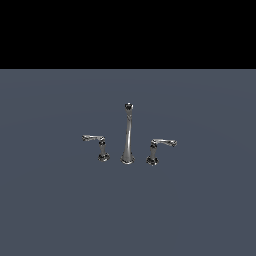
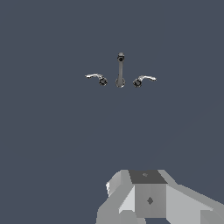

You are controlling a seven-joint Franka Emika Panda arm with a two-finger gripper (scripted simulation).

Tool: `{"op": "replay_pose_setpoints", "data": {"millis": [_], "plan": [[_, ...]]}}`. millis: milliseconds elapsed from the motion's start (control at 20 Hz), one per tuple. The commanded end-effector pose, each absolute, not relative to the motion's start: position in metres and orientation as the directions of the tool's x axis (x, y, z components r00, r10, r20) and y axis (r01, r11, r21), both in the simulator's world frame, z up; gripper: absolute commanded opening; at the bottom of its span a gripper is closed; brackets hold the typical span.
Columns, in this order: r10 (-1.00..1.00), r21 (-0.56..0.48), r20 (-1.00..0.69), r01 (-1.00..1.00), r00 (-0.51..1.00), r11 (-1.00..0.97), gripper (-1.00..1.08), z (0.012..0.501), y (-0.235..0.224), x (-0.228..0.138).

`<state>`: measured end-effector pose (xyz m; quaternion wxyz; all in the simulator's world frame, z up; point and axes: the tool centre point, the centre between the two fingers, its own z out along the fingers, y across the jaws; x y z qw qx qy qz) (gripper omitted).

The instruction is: Turn on the faucet by rotating a designated handle.

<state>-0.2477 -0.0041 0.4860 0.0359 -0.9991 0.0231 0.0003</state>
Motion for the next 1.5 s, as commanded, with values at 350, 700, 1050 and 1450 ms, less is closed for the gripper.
{"op": "replay_pose_setpoints", "data": {"millis": [350, 700, 1050, 1450], "plan": [[-0.081, -0.071, -0.003, -0.081, 0.997, -0.994, -1.00, 0.478, -0.002, -0.242], [-0.184, -0.067, -0.007, -0.184, 0.983, -0.981, -1.00, 0.452, 0.003, -0.225], [-0.353, -0.061, -0.012, -0.353, 0.936, -0.934, -1.00, 0.409, 0.007, -0.195], [-0.556, -0.051, -0.016, -0.557, 0.831, -0.829, -1.00, 0.353, 0.004, -0.155]]}}
